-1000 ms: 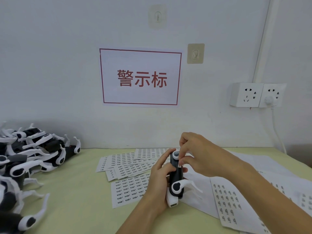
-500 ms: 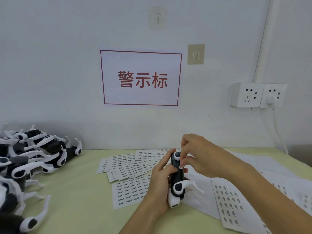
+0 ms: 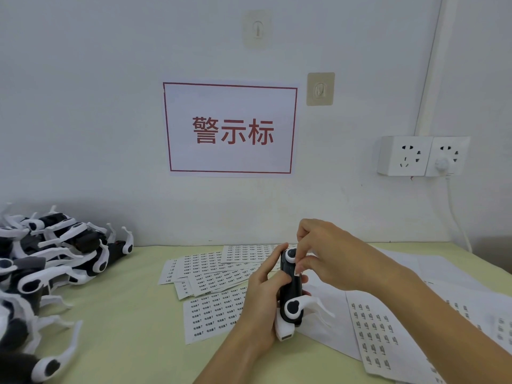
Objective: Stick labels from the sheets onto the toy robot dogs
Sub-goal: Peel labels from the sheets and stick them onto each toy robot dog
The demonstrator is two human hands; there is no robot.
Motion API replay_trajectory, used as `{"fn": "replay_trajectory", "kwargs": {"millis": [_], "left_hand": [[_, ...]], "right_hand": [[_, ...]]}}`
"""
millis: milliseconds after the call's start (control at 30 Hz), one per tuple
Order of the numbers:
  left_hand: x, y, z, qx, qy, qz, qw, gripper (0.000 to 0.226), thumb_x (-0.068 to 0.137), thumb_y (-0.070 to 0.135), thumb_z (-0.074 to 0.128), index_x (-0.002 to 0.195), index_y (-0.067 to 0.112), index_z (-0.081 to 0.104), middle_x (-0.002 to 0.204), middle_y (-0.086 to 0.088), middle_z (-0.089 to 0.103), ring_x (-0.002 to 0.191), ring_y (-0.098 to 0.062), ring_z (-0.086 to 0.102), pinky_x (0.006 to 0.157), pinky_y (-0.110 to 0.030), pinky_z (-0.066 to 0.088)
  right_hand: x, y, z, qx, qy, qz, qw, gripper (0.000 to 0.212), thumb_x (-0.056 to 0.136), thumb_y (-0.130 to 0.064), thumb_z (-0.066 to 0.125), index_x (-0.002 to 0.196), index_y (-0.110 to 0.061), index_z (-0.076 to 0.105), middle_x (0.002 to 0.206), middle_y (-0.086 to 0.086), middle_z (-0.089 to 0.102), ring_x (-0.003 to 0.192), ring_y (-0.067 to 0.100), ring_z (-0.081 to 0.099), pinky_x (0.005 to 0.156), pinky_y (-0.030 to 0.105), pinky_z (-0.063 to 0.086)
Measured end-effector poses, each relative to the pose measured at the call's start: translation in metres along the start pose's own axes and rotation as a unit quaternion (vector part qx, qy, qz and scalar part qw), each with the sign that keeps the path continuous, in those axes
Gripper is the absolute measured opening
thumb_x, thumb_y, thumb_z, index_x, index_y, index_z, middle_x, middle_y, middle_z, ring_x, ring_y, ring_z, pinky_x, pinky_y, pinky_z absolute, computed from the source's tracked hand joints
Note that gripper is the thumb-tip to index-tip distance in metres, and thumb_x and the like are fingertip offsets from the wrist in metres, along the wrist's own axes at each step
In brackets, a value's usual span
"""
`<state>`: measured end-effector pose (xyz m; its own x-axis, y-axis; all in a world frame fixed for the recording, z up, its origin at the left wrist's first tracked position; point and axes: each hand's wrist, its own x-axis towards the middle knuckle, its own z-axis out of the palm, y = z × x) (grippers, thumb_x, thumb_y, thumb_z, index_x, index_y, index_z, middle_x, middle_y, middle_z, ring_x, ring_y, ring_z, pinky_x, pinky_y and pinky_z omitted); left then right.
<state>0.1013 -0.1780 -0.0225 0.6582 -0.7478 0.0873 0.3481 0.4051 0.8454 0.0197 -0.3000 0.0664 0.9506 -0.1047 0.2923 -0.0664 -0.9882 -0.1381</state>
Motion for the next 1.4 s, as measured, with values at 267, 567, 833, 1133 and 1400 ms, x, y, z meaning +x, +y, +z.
{"fn": "replay_trajectory", "kwargs": {"millis": [267, 567, 833, 1133, 1400], "left_hand": [[-0.0009, 0.0002, 0.0001, 0.009, -0.008, 0.009, 1.0, 0.056, 0.069, 0.009, 0.067, 0.122, 0.029, 0.071, 0.094, -0.017, 0.07, 0.091, -0.03, 0.066, 0.081, -0.045, 0.052], [0.0013, -0.002, -0.0021, 0.022, -0.014, 0.012, 1.0, 0.054, 0.072, 0.008, 0.064, 0.121, 0.03, 0.07, 0.096, -0.02, 0.07, 0.091, -0.031, 0.066, 0.085, -0.048, 0.053], [0.0014, -0.0004, -0.0034, 0.022, -0.02, -0.001, 1.0, 0.056, 0.069, 0.007, 0.061, 0.118, 0.032, 0.072, 0.113, -0.023, 0.07, 0.089, -0.035, 0.066, 0.07, -0.039, 0.058], [0.0033, -0.0026, -0.0039, 0.028, -0.018, 0.009, 0.999, 0.053, 0.071, 0.008, 0.063, 0.118, 0.031, 0.072, 0.107, -0.02, 0.072, 0.093, -0.031, 0.068, 0.08, -0.045, 0.057], [0.0033, -0.0032, -0.0051, 0.032, -0.022, 0.013, 0.999, 0.057, 0.071, 0.005, 0.061, 0.12, 0.031, 0.071, 0.102, -0.022, 0.072, 0.091, -0.029, 0.068, 0.075, -0.041, 0.059]], "right_hand": [[0.0005, 0.0029, 0.0014, 0.004, 0.002, -0.007, 1.0, 0.011, 0.09, -0.031, 0.068, 0.083, -0.028, 0.074, 0.086, -0.019, 0.04, 0.082, -0.008, 0.041, 0.065, 0.018, 0.03], [0.001, 0.0038, 0.0026, 0.021, 0.003, -0.006, 1.0, 0.011, 0.09, -0.029, 0.07, 0.08, -0.028, 0.075, 0.085, -0.018, 0.041, 0.084, -0.011, 0.041, 0.063, 0.016, 0.029], [0.0002, 0.0064, 0.0004, 0.065, -0.004, 0.016, 0.998, 0.01, 0.091, -0.025, 0.07, 0.082, -0.028, 0.075, 0.088, -0.017, 0.045, 0.081, 0.002, 0.049, 0.064, 0.015, 0.033], [0.0005, 0.0042, 0.0017, 0.066, -0.003, 0.021, 0.998, 0.007, 0.089, -0.029, 0.072, 0.082, -0.028, 0.076, 0.088, -0.016, 0.043, 0.083, -0.001, 0.045, 0.071, 0.02, 0.035], [-0.0001, 0.0022, 0.0013, 0.056, -0.003, 0.02, 0.998, 0.009, 0.089, -0.028, 0.071, 0.081, -0.028, 0.075, 0.088, -0.016, 0.043, 0.082, -0.002, 0.045, 0.072, 0.021, 0.037]]}}
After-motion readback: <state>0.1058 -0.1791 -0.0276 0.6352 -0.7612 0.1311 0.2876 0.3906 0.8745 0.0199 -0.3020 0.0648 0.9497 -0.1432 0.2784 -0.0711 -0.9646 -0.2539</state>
